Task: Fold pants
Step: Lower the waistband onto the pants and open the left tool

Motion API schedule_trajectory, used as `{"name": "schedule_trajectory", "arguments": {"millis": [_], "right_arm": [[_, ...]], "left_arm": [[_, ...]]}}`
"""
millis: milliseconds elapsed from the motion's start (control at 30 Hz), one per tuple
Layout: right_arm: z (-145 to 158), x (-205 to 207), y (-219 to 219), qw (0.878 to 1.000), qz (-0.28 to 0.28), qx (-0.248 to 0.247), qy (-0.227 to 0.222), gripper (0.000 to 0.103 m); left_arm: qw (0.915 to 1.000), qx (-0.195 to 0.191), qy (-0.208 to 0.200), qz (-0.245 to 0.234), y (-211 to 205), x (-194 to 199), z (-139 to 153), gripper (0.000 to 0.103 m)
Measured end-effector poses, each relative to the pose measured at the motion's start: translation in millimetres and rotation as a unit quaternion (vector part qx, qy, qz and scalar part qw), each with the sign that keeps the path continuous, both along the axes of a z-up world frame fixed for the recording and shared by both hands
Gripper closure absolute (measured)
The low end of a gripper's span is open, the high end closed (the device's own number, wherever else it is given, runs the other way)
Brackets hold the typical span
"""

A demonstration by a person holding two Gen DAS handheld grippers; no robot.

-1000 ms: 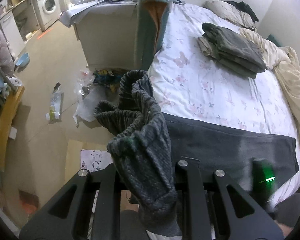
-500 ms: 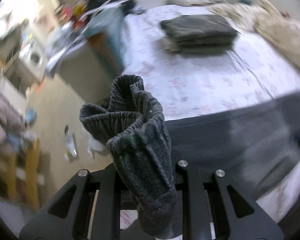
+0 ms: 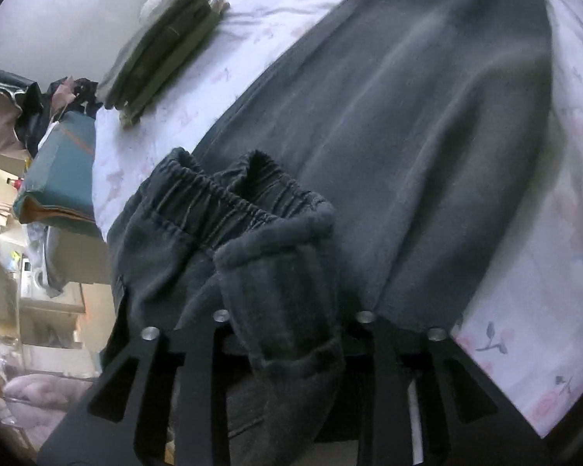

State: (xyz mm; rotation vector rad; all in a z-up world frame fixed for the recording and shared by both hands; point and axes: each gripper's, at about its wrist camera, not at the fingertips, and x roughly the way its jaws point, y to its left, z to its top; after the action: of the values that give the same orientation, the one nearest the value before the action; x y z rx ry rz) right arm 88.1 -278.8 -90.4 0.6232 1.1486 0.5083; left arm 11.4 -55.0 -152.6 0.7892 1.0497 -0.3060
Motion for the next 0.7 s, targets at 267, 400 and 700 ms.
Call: {"name": "schedule_trajectory", "arguments": {"millis": [267,400,700], "right_arm": [[-6.5,-1.1,36.5,0.998,0.050,-0.019,0.011,0.030],[-15.9,-6.8,71.9,0.996,0.089,-0.006,0.029,0.027],[-69.7,-15.7,150.4,0.989,0.111,0.021,0.091,0.062]], "left_arm": [[0.9453,-0.280,0.013,0.167,106.6,15.9,114.3,0.017],[0.8833,-0.305,-0.081,0.346,202.8,27.2,144.3,0.004],[0.8337,-0.333,-0.035,0.439,236.0,25.2,112.1,0.004]]}}
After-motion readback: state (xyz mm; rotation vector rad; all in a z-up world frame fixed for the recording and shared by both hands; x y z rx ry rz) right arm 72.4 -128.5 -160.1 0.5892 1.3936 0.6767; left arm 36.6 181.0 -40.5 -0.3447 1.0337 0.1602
